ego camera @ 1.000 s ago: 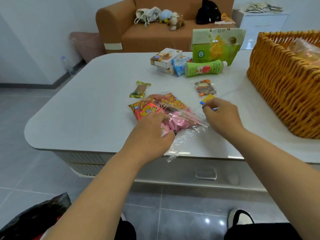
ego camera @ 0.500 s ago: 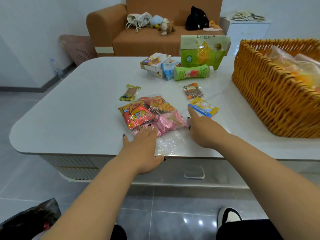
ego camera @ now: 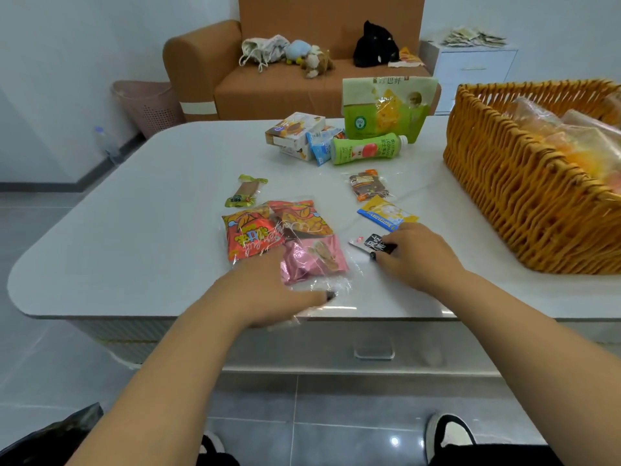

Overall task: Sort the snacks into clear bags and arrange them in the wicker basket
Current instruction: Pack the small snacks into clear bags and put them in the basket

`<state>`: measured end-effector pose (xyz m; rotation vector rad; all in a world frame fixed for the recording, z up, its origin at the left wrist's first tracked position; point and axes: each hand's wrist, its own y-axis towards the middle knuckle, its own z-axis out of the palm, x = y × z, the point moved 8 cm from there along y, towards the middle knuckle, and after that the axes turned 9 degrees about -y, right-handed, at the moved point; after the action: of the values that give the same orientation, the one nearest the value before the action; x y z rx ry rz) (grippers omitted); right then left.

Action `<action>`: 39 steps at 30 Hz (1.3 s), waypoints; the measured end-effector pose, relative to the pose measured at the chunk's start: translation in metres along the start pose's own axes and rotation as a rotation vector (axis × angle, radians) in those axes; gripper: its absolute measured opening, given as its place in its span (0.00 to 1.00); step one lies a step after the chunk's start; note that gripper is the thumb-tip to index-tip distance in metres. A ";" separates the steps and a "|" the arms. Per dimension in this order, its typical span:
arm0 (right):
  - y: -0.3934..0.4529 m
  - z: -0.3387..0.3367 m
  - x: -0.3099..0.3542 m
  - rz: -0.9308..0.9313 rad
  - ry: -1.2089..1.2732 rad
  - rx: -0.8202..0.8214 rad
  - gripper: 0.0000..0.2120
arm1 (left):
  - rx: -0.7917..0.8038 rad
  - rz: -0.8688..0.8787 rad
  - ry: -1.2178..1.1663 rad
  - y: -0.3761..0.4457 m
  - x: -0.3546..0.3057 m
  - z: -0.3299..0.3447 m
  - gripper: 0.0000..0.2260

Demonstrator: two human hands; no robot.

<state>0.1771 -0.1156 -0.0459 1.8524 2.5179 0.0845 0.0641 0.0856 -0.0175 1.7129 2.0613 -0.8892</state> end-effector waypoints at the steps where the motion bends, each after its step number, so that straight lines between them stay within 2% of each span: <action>1: 0.002 -0.003 -0.002 0.016 -0.015 -0.035 0.16 | -0.082 0.026 -0.128 0.006 -0.004 -0.012 0.26; 2: 0.004 -0.007 -0.002 0.043 0.012 -0.076 0.16 | -0.216 0.027 -0.237 0.014 -0.005 -0.030 0.20; 4: 0.007 -0.013 -0.002 0.093 0.133 -0.173 0.15 | -0.501 -0.035 -0.374 0.031 0.007 -0.063 0.19; 6: 0.015 -0.013 0.000 0.126 0.234 -0.230 0.16 | -0.628 -0.090 -0.426 0.052 0.018 -0.078 0.19; 9: 0.032 -0.007 0.002 0.145 0.368 -0.240 0.17 | -0.600 -0.168 -0.383 0.085 0.030 -0.071 0.20; 13: 0.057 -0.001 0.000 0.188 0.483 -0.232 0.20 | -0.637 -0.238 -0.116 0.102 0.037 -0.054 0.17; 16: 0.084 -0.004 -0.009 0.285 0.535 -0.245 0.22 | -0.644 -0.208 0.044 0.111 0.034 -0.045 0.16; 18: 0.102 -0.007 -0.017 0.372 0.611 -0.285 0.23 | -0.635 -0.195 0.087 0.118 0.031 -0.043 0.15; 20: 0.118 -0.001 -0.026 0.480 0.690 -0.280 0.28 | -0.634 -0.191 0.095 0.125 0.029 -0.042 0.15; 24: 0.140 0.018 -0.037 0.617 0.511 -0.109 0.39 | -0.649 -0.175 0.117 0.133 0.025 -0.039 0.15; 28: 0.147 0.024 -0.038 0.656 0.449 -0.073 0.38 | -0.634 -0.162 0.109 0.133 0.022 -0.035 0.15; 32: 0.144 0.027 -0.035 0.649 0.467 0.071 0.36 | -0.643 -0.131 0.007 0.126 0.018 -0.037 0.20; 34: 0.141 0.019 -0.032 0.588 0.364 -0.016 0.33 | -0.636 -0.131 -0.017 0.124 0.017 -0.035 0.22; 36: 0.134 0.007 -0.029 0.530 0.299 -0.186 0.29 | -0.643 -0.125 -0.057 0.122 0.015 -0.032 0.24; 39: 0.121 -0.010 -0.019 0.374 0.356 -0.448 0.22 | -0.672 -0.079 -0.138 0.112 0.007 -0.026 0.26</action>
<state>0.2974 -0.0978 -0.0298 2.2093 2.0384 0.9701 0.1744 0.1178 -0.0308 1.1797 2.0224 -0.2600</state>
